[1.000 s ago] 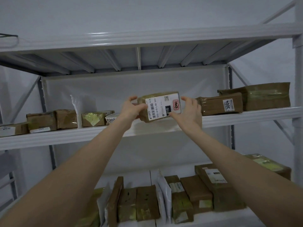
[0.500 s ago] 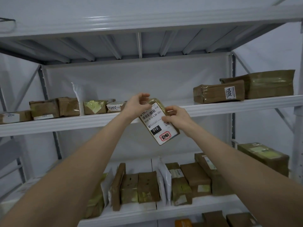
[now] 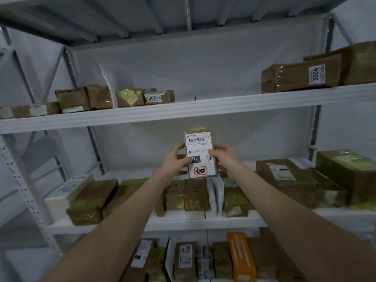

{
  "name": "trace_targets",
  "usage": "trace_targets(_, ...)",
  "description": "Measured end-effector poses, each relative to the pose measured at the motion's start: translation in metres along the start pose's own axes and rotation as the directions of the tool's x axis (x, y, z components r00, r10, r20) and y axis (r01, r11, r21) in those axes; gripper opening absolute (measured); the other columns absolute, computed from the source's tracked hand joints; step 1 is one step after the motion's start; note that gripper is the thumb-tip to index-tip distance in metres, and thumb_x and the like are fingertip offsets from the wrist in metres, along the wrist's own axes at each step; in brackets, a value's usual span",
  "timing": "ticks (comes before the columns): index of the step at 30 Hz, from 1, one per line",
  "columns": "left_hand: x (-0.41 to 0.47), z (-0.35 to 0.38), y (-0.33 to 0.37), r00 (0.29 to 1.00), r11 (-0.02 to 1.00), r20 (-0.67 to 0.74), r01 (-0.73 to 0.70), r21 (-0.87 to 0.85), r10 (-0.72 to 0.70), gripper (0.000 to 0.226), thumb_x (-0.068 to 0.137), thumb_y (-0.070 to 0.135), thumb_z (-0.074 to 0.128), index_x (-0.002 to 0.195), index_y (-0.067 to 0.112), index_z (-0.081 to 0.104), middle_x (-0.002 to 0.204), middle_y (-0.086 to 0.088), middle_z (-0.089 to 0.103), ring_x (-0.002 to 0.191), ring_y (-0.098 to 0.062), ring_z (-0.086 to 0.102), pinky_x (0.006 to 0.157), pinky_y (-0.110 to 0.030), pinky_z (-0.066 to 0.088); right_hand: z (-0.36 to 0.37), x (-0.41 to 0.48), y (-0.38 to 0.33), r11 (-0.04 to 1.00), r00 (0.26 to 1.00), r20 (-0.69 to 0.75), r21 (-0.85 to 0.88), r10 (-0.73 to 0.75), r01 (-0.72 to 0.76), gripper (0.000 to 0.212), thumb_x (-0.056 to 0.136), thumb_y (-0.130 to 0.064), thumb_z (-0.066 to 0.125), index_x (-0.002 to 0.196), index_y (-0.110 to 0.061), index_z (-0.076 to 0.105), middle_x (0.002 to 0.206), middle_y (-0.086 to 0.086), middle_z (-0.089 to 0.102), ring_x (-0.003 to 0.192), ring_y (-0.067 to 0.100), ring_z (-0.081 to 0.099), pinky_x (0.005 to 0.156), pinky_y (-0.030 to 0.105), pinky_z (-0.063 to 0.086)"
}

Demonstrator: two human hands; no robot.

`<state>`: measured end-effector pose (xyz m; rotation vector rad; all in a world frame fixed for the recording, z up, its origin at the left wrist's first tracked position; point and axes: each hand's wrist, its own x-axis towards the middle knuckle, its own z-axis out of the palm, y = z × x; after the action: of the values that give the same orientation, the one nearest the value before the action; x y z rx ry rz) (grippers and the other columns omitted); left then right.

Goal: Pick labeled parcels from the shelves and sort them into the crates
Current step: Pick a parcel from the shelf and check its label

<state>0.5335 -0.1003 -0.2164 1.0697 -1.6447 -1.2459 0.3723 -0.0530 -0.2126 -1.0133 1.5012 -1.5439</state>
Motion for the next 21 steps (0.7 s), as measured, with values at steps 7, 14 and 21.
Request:
trace_targets(7,-0.022,-0.019,-0.051,0.993,0.998,-0.106,0.048,-0.049,-0.053,0.055,0.088,-0.004,0.058,0.138,0.017,0.047,0.123,-0.010,0.064,0.102,-0.029,0.066,0.073,-0.041,0.059,0.038,-0.001,0.050,0.990,0.996,0.085,-0.139,0.017,-0.006,0.043,0.090,-0.008,0.061,0.131,-0.010,0.051,0.125,0.011,0.062,0.096,0.023,0.065,0.081,0.037,0.057)
trace_targets(14,-0.067,-0.067,-0.111,0.949,0.979,-0.242,0.181,-0.097,-0.200,0.067,0.083,-0.012,0.057,0.141,0.019,0.045,0.123,-0.005,0.064,0.093,-0.026,0.066,0.066,-0.039,0.059,0.104,-0.022,0.108,0.966,0.956,0.278,-0.257,0.095,-0.021,0.061,0.081,0.008,0.060,0.137,-0.015,0.050,0.121,0.008,0.063,0.100,0.022,0.063,0.086,0.039,0.055)
trace_targets(21,-0.124,-0.156,-0.169,0.858,0.949,-0.408,0.271,-0.159,-0.313,0.078,0.081,-0.017,0.055,0.147,0.021,0.035,0.129,-0.008,0.060,0.109,-0.032,0.062,0.083,-0.054,0.054,0.216,-0.060,0.155,0.965,0.899,0.406,-0.256,0.163,-0.059,0.046,0.082,0.009,0.061,0.122,-0.014,0.056,0.121,0.006,0.061,0.100,0.021,0.062,0.082,0.036,0.056)
